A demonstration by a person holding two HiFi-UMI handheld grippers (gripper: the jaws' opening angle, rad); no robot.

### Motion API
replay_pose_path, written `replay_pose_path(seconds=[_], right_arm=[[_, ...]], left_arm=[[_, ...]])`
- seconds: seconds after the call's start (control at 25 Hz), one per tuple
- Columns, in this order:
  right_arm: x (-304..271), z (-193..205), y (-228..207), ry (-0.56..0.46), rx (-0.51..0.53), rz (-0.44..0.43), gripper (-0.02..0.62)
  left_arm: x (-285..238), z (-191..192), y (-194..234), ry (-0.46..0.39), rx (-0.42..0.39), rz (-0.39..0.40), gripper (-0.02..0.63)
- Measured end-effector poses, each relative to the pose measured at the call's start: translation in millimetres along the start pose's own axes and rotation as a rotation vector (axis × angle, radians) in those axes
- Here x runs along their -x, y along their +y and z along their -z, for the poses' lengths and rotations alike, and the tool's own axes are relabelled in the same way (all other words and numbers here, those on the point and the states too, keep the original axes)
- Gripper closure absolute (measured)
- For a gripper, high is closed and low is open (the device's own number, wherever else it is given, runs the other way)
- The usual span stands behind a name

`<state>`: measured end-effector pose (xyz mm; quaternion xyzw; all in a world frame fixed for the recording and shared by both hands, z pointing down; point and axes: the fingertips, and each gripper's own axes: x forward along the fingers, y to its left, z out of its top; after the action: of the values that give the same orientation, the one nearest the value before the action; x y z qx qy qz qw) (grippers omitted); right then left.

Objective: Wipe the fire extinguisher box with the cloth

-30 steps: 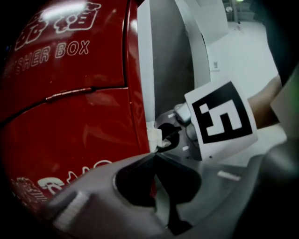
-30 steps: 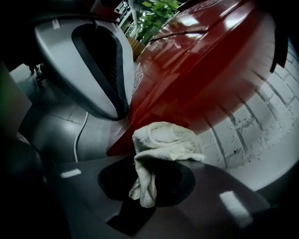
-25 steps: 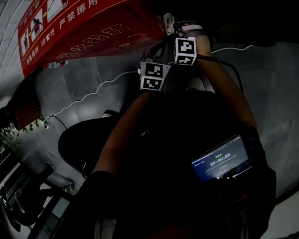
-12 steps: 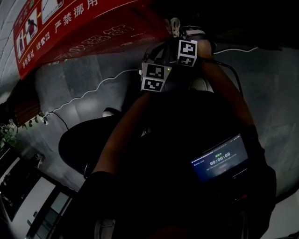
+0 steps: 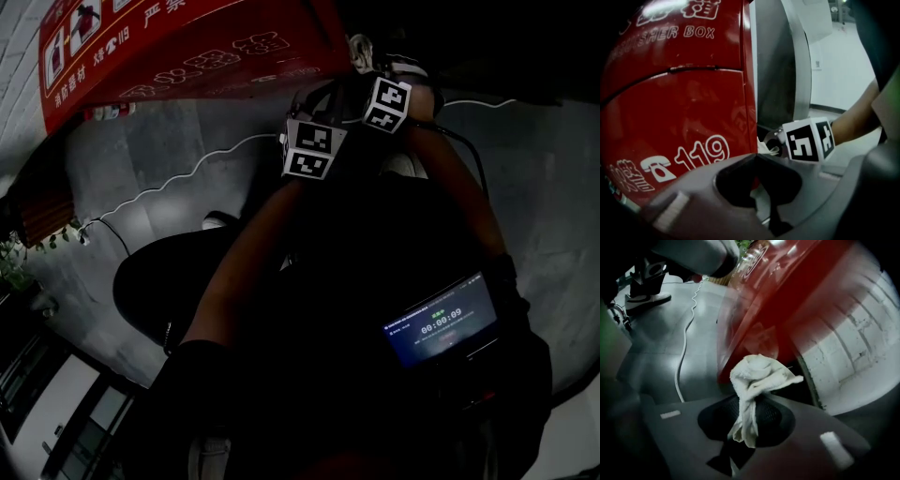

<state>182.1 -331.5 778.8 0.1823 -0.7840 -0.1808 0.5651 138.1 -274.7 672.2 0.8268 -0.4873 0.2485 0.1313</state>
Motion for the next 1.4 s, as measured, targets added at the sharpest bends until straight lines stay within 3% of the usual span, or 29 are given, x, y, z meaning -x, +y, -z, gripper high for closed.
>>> replay_pose_path(seconds=[0.24,0.48,0.72,1.0,1.2,1.4], right_arm=[[78,-13,-38,-0.042,-0.056,0.132,0.509],[176,-24,-70,-0.115,-0.180,0.249,0.509],[303,-42,-122,-0.206,-0.251,0.427,0.508],[447,-122,-166,-0.360,-0.209,0.598,0.508],[495,-191,-173,-0.467,-0.156,0.593,0.508],[505,-274,-176,-0.554,-0.101,0.574,0.508]], left_arm=[[31,-40,-8,-0.091,-0.011,-0.006,0.603],[87,-85,-17,-0.188,-0.049,-0.014,0.603],[152,-162,-22,-0.347,-0.102,-0.014,0.603],[243,-253,-11,-0.530,-0.117,-0.037,0.603],[304,-308,14,-0.639,-0.153,-0.089,0.603],[364,-332,65,-0.671,-0.151,-0.163,0.603]])
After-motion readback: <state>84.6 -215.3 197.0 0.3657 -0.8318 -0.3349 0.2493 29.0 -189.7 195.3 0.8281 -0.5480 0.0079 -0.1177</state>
